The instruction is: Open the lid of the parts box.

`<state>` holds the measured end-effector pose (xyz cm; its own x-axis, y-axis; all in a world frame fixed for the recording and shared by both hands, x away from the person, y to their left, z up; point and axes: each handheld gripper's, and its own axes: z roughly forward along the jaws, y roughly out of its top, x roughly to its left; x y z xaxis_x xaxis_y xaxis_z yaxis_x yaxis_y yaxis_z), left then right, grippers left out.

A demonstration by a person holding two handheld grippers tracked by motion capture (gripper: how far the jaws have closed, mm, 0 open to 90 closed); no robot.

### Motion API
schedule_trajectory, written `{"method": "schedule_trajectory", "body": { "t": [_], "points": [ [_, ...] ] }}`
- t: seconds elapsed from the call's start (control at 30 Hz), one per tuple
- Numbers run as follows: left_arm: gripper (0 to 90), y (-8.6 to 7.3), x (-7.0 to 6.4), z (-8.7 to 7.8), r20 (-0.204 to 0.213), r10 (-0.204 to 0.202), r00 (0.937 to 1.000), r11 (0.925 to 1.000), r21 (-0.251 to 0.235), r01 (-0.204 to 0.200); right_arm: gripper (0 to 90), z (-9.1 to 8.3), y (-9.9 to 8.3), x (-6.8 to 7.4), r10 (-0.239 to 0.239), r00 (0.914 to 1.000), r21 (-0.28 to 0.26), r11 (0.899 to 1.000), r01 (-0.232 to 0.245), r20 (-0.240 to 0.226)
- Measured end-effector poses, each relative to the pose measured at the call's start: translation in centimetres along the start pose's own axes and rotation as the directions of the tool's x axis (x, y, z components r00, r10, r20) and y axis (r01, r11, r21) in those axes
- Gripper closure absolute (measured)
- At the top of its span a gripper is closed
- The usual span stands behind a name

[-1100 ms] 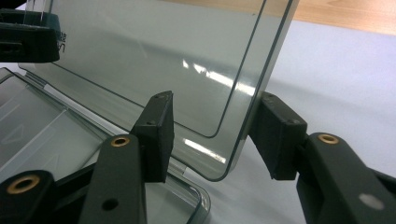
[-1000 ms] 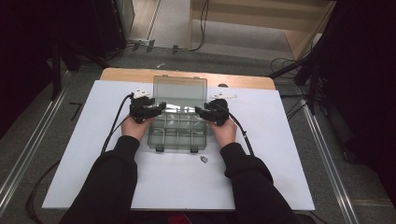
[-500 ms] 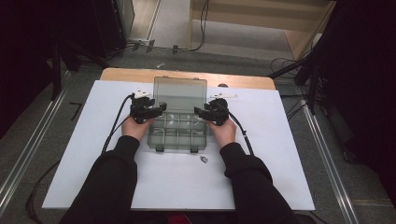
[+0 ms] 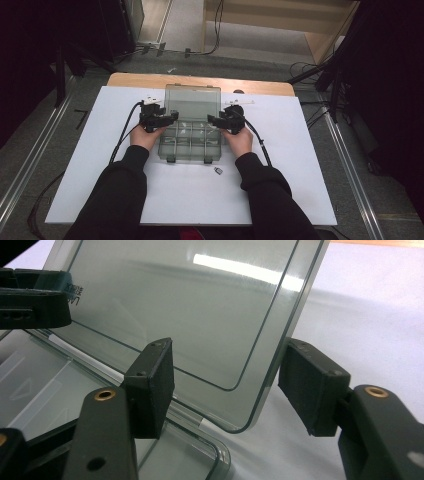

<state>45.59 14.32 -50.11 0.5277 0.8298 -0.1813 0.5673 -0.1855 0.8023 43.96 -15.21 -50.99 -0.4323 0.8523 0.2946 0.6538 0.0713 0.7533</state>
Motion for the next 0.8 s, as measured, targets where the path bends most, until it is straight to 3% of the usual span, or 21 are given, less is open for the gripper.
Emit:
{"method": "schedule_trajectory", "body": {
  "t": [0.47, 0.8],
  "points": [
    [37.2, 0.05, 0.12, 0.30, 0.011, -0.009, 0.9999, 1.0000, 0.004, 0.009, 36.1, -0.18, 0.06, 0.20, -0.003, 0.9997, 0.009, 1.000, 0.002, 0.025],
    [36.4, 0.09, 0.03, 0.34, 0.006, -0.018, 0.9998, 0.9997, 0.014, 0.018, 35.1, -0.03, 0.04, 0.09, 0.004, 0.9998, 0.007, 1.000, -0.004, 0.017]
  ]
}}
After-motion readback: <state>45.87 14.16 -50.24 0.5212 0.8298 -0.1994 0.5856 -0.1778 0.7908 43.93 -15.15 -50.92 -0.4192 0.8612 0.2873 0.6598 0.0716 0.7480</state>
